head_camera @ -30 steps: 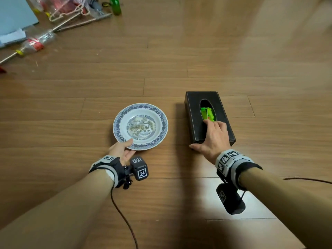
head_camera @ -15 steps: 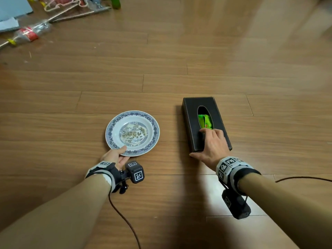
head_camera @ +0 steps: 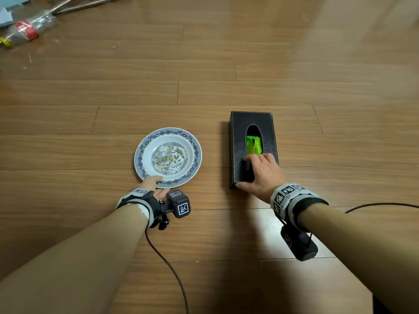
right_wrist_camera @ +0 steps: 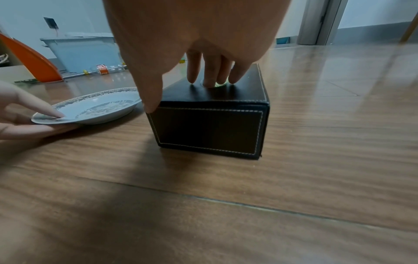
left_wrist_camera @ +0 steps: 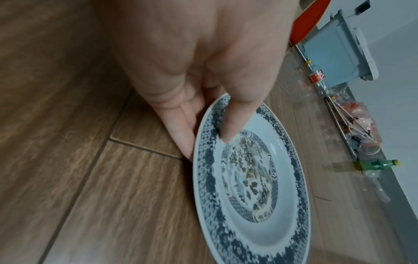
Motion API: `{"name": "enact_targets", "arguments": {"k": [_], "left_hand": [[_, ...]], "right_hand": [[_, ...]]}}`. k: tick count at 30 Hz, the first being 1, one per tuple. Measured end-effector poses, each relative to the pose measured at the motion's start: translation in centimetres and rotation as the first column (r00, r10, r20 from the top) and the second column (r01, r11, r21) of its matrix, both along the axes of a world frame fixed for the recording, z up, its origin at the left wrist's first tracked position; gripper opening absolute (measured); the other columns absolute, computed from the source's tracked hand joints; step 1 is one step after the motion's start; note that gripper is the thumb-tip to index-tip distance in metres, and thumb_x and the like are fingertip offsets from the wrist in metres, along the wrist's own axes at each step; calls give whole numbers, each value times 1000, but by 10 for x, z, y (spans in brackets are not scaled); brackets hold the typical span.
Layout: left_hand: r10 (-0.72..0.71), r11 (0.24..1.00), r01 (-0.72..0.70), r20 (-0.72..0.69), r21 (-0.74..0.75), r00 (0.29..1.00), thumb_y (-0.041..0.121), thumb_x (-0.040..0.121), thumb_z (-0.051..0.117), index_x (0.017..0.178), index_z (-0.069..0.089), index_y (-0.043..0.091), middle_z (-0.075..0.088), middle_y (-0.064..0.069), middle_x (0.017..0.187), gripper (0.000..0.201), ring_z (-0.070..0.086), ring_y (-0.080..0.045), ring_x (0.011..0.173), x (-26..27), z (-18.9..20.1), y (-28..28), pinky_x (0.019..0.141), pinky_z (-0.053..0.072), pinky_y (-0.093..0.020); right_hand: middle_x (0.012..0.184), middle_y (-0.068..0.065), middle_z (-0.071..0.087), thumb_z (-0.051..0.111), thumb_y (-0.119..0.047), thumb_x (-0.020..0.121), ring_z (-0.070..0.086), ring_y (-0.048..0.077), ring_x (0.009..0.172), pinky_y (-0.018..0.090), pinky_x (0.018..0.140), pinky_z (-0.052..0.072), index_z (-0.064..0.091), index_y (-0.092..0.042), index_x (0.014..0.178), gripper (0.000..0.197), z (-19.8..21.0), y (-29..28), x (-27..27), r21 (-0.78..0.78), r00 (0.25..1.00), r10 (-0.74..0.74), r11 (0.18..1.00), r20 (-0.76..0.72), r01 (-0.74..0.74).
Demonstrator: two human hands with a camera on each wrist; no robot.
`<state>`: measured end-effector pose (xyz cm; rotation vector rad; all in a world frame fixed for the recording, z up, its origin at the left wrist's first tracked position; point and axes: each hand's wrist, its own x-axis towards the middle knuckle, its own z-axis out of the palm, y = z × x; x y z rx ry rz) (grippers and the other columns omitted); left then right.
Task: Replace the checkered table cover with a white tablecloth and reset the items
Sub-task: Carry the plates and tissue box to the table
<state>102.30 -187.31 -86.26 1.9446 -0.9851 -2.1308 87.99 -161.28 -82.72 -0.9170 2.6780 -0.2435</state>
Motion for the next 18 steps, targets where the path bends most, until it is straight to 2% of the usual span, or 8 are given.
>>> {"name": "enact_targets", "arguments": {"k": [2, 5, 7, 9, 10, 14, 16, 18], "left_hand": [[-28, 999, 28, 33, -21, 999, 7, 101, 44, 138, 40, 2, 54, -18, 115, 37, 64, -31, 100, 1, 13, 5, 84, 47, -38], [-88, 992, 98, 128, -79, 988, 10, 102, 36, 95, 53, 5, 55, -14, 69, 19, 62, -25, 66, -1, 28, 0, 76, 47, -39], [-237, 944, 272, 193, -185, 952, 8, 98, 40, 98, 58, -4, 58, -17, 81, 21, 64, -33, 91, -4, 27, -16, 93, 44, -47], [-299, 843, 422, 361, -334, 883, 12, 90, 49, 123, 51, -18, 58, -28, 122, 44, 52, -43, 123, -11, 31, -29, 105, 38, -49], [-287, 786, 455, 405, -419, 868, 14, 89, 52, 136, 46, -11, 52, -25, 137, 53, 47, -42, 130, -16, 49, -27, 107, 37, -48], [-504, 357, 717, 523, -599, 688, 33, 89, 52, 152, 33, 20, 38, -11, 154, 67, 49, -40, 130, -59, 111, 10, 105, 43, -55], [-618, 103, 790, 584, -605, 527, 38, 89, 49, 151, 35, 23, 44, -12, 149, 65, 54, -40, 125, -92, 128, 32, 100, 47, -56], [-667, -218, 807, 687, -548, 287, 38, 91, 46, 146, 44, 24, 48, -6, 147, 57, 54, -33, 125, -128, 144, 63, 103, 45, -47]], "right_hand": [[130, 4, 54, 62, -60, 85, 36, 25, 125, 38, 105, 38, 45, -19, 134, 67, 4, 0, 0, -16, 1000, -1, 1000, 18, 2], [130, 6, 56, 52, -54, 93, 37, 25, 126, 38, 105, 38, 48, -17, 132, 54, 14, 2, -2, -47, 1000, -15, 999, 19, 16], [132, 7, 56, 49, -50, 97, 38, 25, 126, 37, 106, 36, 48, -15, 133, 50, 26, 4, -7, -67, 999, -24, 997, 25, 26], [137, 7, 53, 46, -47, 99, 39, 24, 129, 38, 108, 36, 47, -14, 138, 51, 42, 7, -14, -82, 999, -27, 996, 45, 30], [141, 7, 51, 45, -46, 100, 39, 24, 132, 39, 110, 35, 46, -13, 140, 52, 52, 9, -19, -83, 998, -25, 996, 54, 30], [149, 7, 46, 39, -44, 103, 38, 26, 136, 41, 113, 33, 44, -11, 144, 53, 95, 25, -41, -74, 997, -73, 994, 39, 75], [150, 7, 45, 36, -45, 103, 37, 26, 137, 41, 113, 32, 43, -11, 146, 55, 116, 34, -56, -81, 991, -134, 987, 30, 136], [151, 8, 43, 35, -45, 103, 36, 26, 139, 41, 114, 31, 41, -12, 148, 56, 135, 46, -71, -90, 985, -175, 980, 12, 175]]}}
